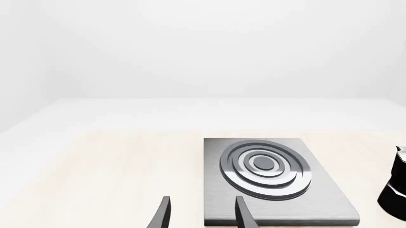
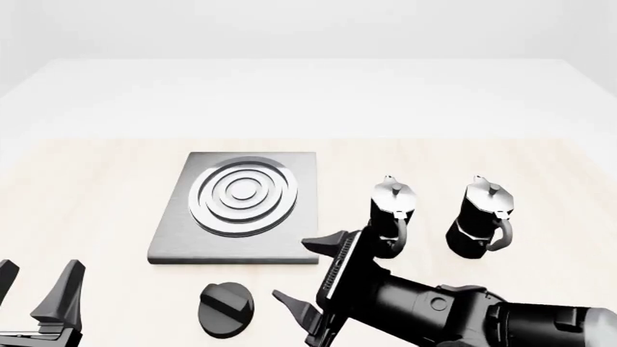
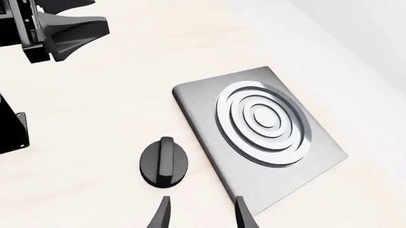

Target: Turn off the stove.

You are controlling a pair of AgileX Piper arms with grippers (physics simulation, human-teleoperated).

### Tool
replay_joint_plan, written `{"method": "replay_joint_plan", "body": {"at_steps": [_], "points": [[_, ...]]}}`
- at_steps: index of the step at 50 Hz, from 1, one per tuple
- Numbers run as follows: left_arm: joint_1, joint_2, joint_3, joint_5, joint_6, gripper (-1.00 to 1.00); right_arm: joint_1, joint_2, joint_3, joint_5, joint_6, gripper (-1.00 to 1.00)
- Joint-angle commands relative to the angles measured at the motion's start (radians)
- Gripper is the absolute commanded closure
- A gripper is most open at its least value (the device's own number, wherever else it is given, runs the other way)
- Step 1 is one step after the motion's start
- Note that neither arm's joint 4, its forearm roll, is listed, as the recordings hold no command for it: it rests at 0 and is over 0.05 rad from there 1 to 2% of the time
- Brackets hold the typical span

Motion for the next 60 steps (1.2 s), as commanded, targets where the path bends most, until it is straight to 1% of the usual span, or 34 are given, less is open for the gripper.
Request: {"method": "replay_joint_plan", "body": {"at_steps": [1, 7, 12, 17, 19, 29, 50, 60], "points": [[0.0, 0.0, 0.0, 0.0, 0.0, -1.0, 0.039, 0.114, -0.053, -0.032, 0.019, -1.0], [0.0, 0.0, 0.0, 0.0, 0.0, -1.0, 0.045, 0.16, -0.073, -0.048, 0.024, -1.0], [0.0, 0.0, 0.0, 0.0, 0.0, -1.0, 0.059, 0.229, -0.119, -0.05, 0.044, -1.0], [0.0, 0.0, 0.0, 0.0, 0.0, -1.0, 0.071, 0.283, -0.152, -0.055, 0.052, -1.0], [0.0, 0.0, 0.0, 0.0, 0.0, -1.0, 0.082, 0.307, -0.169, -0.05, 0.068, -1.0], [0.0, 0.0, 0.0, 0.0, 0.0, -1.0, 0.089, 0.384, -0.207, -0.065, 0.086, -1.0], [0.0, 0.0, 0.0, 0.0, 0.0, -1.0, 0.075, 0.51, -0.232, -0.119, 0.102, -1.0], [0.0, 0.0, 0.0, 0.0, 0.0, -1.0, 0.085, 0.559, -0.234, -0.133, 0.109, -1.0]]}}
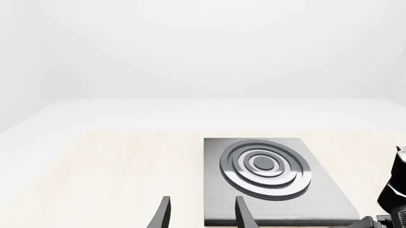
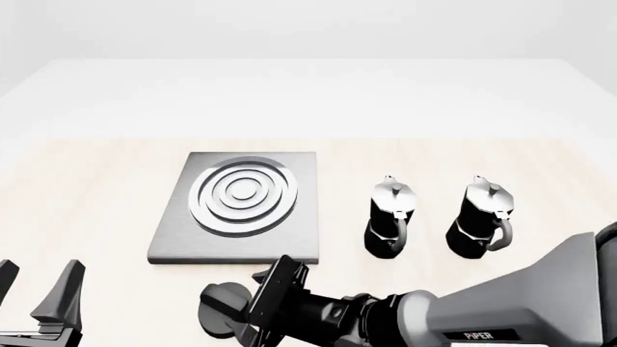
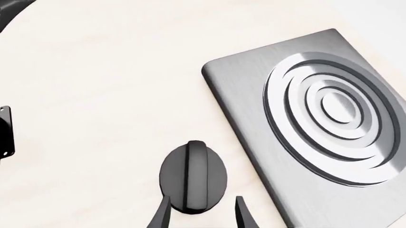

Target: Turn off the stove.

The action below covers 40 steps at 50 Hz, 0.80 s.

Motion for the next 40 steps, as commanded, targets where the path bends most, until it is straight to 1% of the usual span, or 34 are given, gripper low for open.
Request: {"method": "replay_joint_plan", "body": {"at_steps": [1, 4, 16, 40], "points": [[0.0, 0.0, 0.0, 0.0, 0.0, -1.0, 0.011, 0.064, -0.011, -0.017, 0.011, -1.0], [0.0, 0.0, 0.0, 0.0, 0.0, -1.0, 0.018, 0.099, -0.022, -0.025, 0.008, -1.0], [0.0, 0.0, 0.0, 0.0, 0.0, -1.0, 0.033, 0.124, -0.046, -0.018, 0.009, -1.0], [0.0, 0.0, 0.0, 0.0, 0.0, -1.0, 0.069, 0.112, -0.047, -0.01, 0.011, -1.0]]}}
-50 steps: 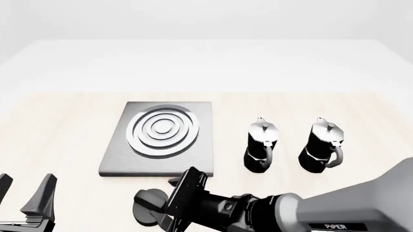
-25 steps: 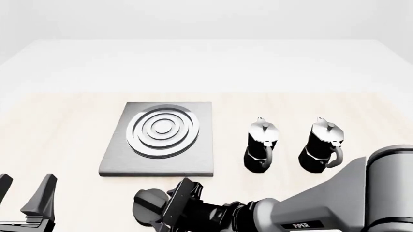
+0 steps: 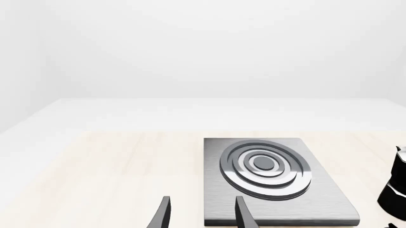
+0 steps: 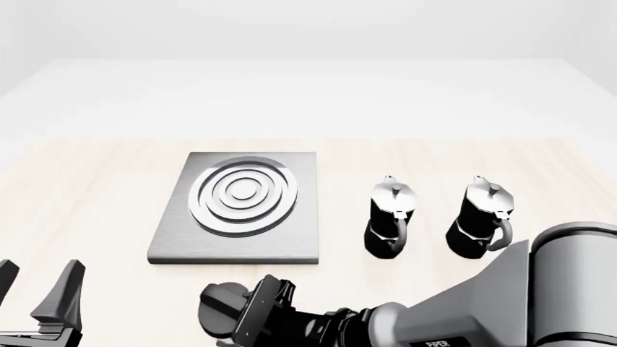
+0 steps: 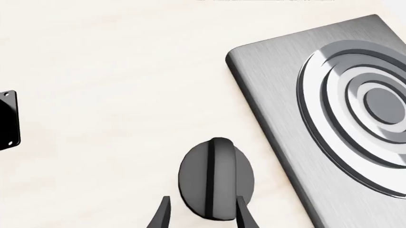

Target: Turn off the stove.

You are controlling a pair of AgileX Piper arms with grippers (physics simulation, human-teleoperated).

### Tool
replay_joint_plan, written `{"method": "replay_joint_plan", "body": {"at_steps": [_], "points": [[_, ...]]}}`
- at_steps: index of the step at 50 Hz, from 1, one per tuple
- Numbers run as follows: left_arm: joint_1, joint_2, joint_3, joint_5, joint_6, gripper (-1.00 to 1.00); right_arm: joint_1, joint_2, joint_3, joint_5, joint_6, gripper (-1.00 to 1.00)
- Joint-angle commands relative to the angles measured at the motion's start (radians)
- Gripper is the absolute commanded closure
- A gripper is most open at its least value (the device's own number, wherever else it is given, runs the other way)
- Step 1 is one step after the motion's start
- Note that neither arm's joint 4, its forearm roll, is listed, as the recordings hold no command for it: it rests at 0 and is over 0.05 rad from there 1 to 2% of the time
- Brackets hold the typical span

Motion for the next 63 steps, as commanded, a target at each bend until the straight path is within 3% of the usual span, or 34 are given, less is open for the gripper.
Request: {"method": "replay_joint_plan", "body": {"at_steps": [1, 28, 36, 37, 63], "points": [[0.0, 0.0, 0.0, 0.0, 0.0, -1.0, 0.044, 0.009, -0.015, 0.012, -0.002, -1.0], [0.0, 0.0, 0.0, 0.0, 0.0, -1.0, 0.13, -0.032, -0.066, 0.072, 0.008, -1.0], [0.0, 0.0, 0.0, 0.0, 0.0, -1.0, 0.142, -0.105, -0.034, 0.084, 0.006, -1.0], [0.0, 0.0, 0.0, 0.0, 0.0, -1.0, 0.151, -0.179, -0.002, 0.098, 0.011, -1.0], [0.0, 0.0, 0.0, 0.0, 0.0, -1.0, 0.127, -0.365, 0.138, 0.107, 0.001, -1.0]]}}
